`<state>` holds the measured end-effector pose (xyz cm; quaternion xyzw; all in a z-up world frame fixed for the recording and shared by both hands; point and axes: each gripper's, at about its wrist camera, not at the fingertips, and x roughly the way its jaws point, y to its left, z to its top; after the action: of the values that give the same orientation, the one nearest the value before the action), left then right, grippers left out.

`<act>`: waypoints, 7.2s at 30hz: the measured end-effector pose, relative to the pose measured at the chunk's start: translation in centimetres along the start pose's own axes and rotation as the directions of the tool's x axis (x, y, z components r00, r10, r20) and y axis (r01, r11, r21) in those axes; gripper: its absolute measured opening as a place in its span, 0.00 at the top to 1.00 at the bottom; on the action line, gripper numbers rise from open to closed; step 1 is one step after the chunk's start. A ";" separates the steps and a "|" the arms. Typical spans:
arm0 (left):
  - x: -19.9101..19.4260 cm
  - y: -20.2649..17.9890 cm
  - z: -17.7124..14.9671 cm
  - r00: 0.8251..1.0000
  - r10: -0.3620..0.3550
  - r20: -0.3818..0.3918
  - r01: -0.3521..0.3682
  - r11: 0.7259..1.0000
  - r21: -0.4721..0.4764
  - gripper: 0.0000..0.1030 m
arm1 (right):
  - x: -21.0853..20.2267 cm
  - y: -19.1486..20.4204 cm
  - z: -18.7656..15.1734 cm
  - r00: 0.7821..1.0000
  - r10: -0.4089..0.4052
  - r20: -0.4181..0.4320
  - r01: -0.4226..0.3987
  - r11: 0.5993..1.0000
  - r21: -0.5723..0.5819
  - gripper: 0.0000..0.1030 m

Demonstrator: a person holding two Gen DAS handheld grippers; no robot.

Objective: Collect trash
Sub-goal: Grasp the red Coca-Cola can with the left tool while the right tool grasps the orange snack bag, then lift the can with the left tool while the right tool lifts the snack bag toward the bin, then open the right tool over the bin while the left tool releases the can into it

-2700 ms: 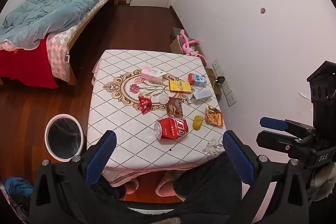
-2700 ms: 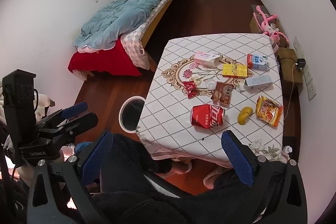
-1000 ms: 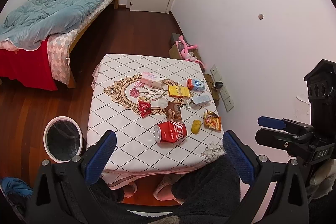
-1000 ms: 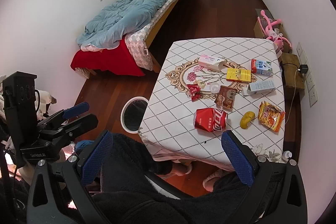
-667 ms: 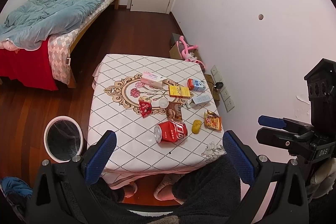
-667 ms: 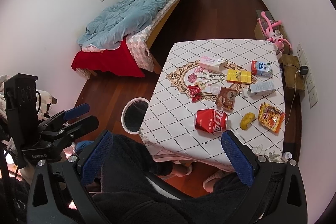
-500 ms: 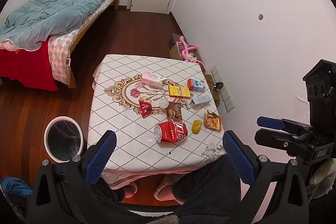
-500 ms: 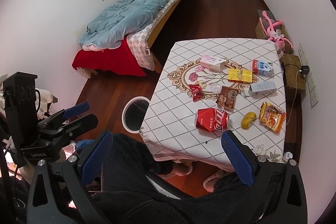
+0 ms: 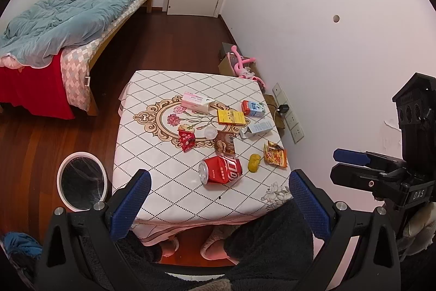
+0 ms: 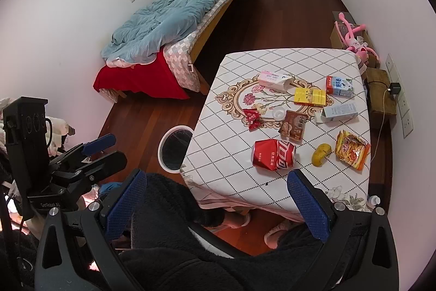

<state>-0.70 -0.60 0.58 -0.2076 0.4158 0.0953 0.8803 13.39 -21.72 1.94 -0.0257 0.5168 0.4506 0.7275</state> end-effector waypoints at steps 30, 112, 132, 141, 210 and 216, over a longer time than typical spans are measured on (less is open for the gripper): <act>35.2 -6.9 -7.3 0.867 0.405 -0.290 0.060 0.493 0.868 0.00 | 17.2 -27.1 -8.1 0.924 -0.306 -0.230 0.382 0.774 0.505 0.00; 27.8 2.7 -3.1 0.979 0.170 -0.108 -0.177 0.983 -0.053 0.27 | 14.5 -26.9 -5.9 0.873 -0.485 -0.043 0.412 0.688 0.598 0.42; 29.2 1.0 -3.6 0.965 0.238 -0.109 -0.232 0.971 0.061 0.27 | 15.9 -26.2 -5.5 0.836 -0.548 0.030 0.457 0.727 0.513 0.97; 18.9 5.8 0.2 0.965 0.259 0.039 -0.258 0.966 -0.008 0.27 | 12.3 -14.1 0.4 0.893 -0.404 0.200 0.324 0.884 0.337 0.97; 4.3 39.7 -9.2 0.796 0.582 -0.163 -0.576 0.649 -0.497 0.01 | 47.2 23.8 2.1 0.955 -0.152 -0.256 0.059 0.940 -0.337 0.00; 1.6 35.5 -7.8 0.772 0.625 -0.117 -0.596 0.647 -0.476 0.01 | 40.8 23.6 2.9 0.981 -0.064 -0.184 0.006 0.954 -0.299 0.00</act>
<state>-17.17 27.75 -15.31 -0.2670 0.3974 0.4934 0.7262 1.78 19.37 -18.21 -0.1869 0.5102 0.5056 0.6702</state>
